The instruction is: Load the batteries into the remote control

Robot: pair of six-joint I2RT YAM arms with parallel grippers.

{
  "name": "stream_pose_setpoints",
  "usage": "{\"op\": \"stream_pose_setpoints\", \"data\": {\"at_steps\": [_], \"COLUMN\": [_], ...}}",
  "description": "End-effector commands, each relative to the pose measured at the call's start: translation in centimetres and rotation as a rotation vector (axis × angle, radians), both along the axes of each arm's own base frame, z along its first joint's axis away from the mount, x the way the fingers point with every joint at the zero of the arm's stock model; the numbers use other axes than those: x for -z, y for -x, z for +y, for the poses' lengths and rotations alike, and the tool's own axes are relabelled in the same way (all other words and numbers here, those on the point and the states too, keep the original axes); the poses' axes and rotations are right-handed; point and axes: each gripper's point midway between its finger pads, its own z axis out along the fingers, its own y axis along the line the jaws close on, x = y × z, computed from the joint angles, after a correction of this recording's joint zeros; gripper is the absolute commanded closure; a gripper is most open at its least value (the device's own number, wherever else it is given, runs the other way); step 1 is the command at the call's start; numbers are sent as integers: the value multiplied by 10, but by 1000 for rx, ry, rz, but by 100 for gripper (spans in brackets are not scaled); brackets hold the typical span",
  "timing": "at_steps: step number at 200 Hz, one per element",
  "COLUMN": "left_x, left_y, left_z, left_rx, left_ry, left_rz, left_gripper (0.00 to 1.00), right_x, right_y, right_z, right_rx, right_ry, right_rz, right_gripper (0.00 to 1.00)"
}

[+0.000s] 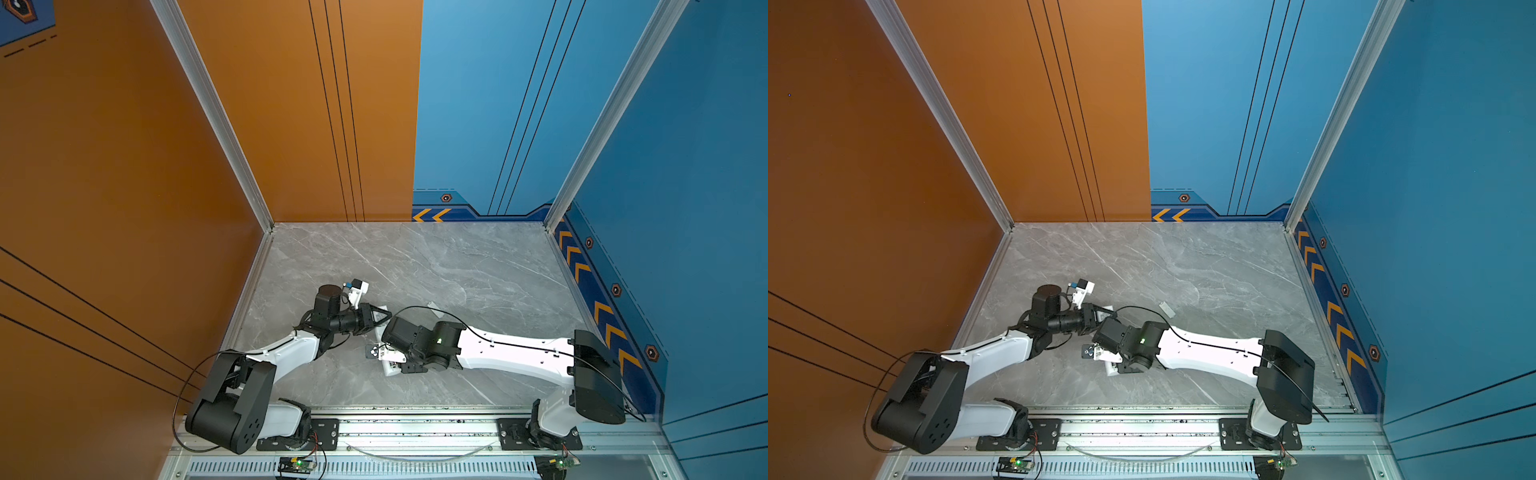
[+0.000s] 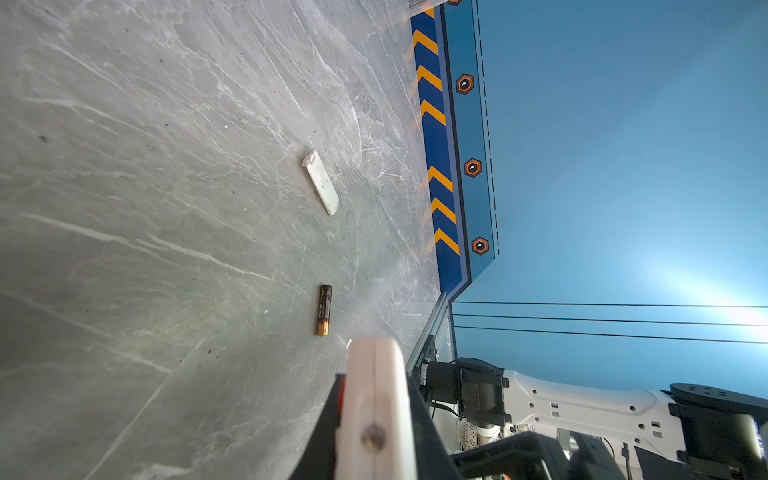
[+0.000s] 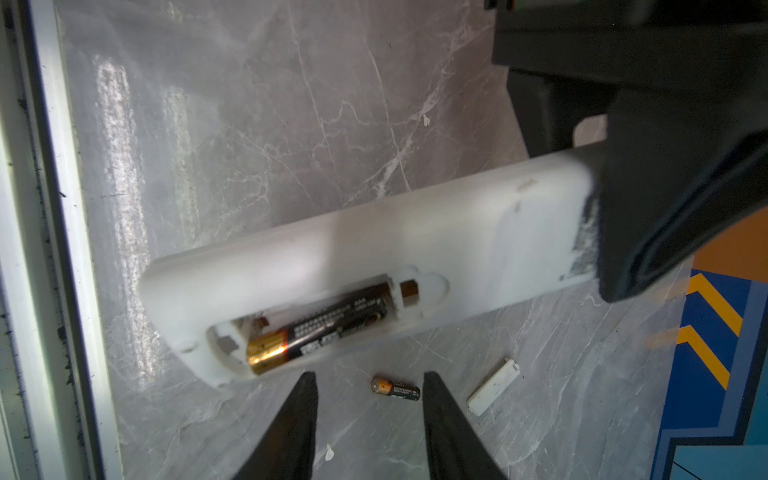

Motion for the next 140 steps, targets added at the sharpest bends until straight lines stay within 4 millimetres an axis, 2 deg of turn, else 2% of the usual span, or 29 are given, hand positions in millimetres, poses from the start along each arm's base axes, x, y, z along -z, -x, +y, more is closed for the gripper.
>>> {"op": "stream_pose_setpoints", "data": {"at_steps": [1, 42, 73, 140], "left_x": [-16, -17, -18, -18], "left_y": [2, 2, 3, 4], "left_z": [-4, -4, -4, -4], "left_rx": [32, 31, 34, 34], "left_ry": [29, 30, 32, 25], "left_rz": [-29, -32, -34, -33], "left_gripper": [100, 100, 100, 100], "right_x": [-19, -32, -31, -24], "right_y": [9, 18, 25, 32], "right_z": [-1, 1, 8, 16], "right_rx": [-2, -29, -58, -89], "right_ry": [-83, -139, -152, -143], "right_rz": [24, 61, 103, 143], "right_gripper": [64, 79, 88, 91]}}
